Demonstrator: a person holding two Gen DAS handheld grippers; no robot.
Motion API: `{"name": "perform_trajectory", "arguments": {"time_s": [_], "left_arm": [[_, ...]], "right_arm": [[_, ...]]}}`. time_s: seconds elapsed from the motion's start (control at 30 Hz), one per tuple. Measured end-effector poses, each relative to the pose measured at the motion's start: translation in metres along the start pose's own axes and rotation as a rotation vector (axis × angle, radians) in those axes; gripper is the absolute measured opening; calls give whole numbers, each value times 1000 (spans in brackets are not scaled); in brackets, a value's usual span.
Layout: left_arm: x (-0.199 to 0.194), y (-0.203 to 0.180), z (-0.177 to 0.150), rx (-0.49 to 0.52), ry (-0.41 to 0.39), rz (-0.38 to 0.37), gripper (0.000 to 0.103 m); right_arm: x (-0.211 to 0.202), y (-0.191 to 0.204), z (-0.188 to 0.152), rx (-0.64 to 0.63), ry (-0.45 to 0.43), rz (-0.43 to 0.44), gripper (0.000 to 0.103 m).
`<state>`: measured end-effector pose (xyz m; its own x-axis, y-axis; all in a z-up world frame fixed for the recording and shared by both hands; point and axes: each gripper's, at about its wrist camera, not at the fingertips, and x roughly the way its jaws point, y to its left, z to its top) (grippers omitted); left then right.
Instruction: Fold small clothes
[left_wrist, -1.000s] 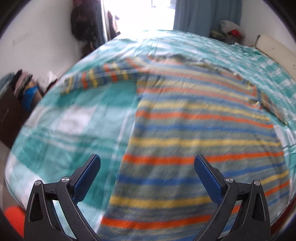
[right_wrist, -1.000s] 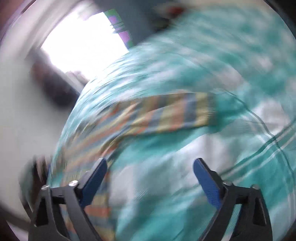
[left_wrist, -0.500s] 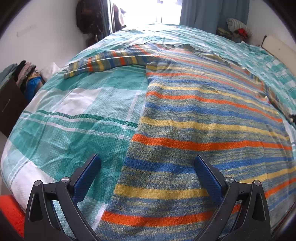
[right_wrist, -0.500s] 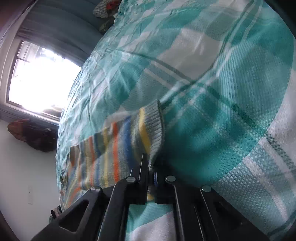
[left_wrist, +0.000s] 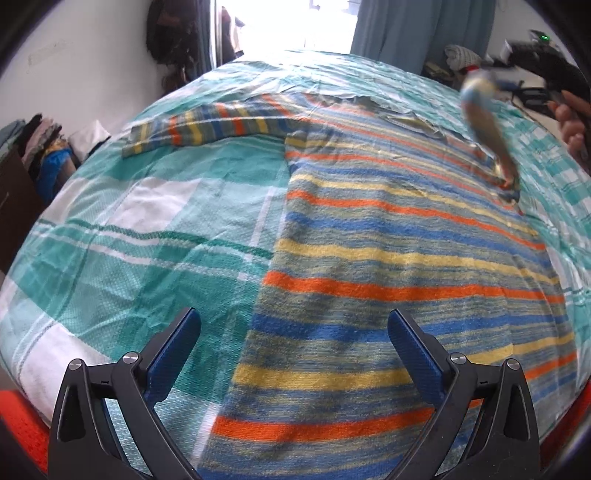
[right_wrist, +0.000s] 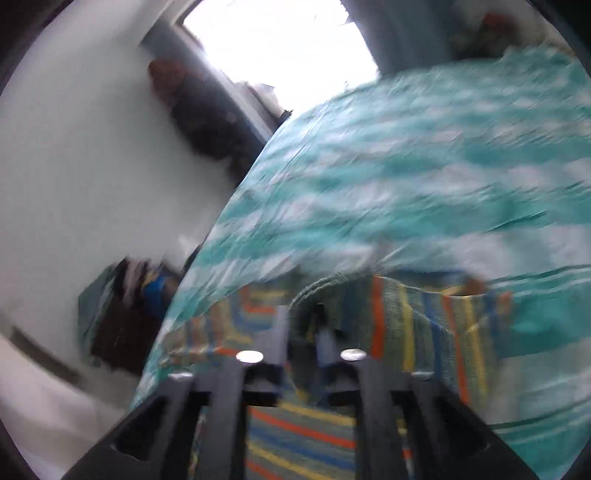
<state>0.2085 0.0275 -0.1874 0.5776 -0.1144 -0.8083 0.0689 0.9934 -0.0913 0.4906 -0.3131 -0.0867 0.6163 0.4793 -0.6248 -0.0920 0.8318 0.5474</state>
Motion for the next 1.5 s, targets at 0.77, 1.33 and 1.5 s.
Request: {"name": "perform_trajectory", "arguments": {"time_s": [0.77, 1.33, 1.5], "left_arm": [[16, -1, 3, 10, 39, -8, 102], [13, 1, -5, 45, 87, 3, 102], [-1, -2, -21, 131, 134, 51, 102]], "right_arm": [[45, -145, -42, 194, 127, -232, 24], [6, -43, -156, -110, 197, -277, 14], [-42, -5, -293, -252, 283, -393, 16]]}}
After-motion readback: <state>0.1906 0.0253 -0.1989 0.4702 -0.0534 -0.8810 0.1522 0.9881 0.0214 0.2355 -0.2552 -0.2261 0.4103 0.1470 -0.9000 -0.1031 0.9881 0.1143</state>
